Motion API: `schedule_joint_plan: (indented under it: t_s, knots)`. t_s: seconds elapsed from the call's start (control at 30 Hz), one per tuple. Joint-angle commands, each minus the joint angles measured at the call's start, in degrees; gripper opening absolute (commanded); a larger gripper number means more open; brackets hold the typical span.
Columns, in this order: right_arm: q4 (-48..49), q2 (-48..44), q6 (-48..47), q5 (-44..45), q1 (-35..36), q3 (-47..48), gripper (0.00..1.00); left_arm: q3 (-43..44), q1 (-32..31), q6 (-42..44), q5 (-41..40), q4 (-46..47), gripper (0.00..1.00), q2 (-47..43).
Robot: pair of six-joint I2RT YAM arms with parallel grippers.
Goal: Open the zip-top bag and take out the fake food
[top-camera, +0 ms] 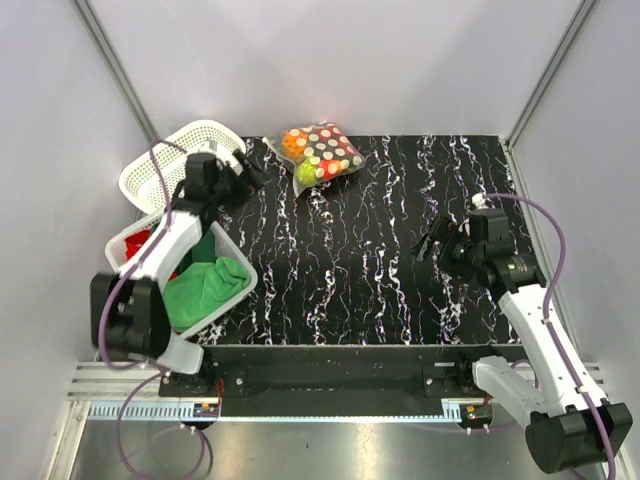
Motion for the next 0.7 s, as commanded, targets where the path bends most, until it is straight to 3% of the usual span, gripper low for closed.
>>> schedule_joint_plan:
  t_s: [0.0, 0.2, 0.53, 0.67]
  knots:
    - [-3.4, -0.2, -2.3, 2.2, -0.1, 4.6, 1.00, 10.7, -0.4, -2.8, 3.2, 7.2, 0.97, 11.0]
    - [-3.6, 0.8, -6.6, 4.0, -0.1, 6.8, 1.00, 27.1, -0.6, -7.9, 5.0, 10.0, 0.93, 30.3]
    - [-5.2, 4.2, -10.3, 8.3, -0.1, 9.7, 1.00, 32.9, -2.8, -10.9, 6.1, 18.4, 0.83, 45.1]
    - [-5.4, 5.9, -10.2, 6.7, -0.1, 9.8, 1.00, 36.1, -6.7, -12.3, 8.7, 21.7, 0.63, 50.7]
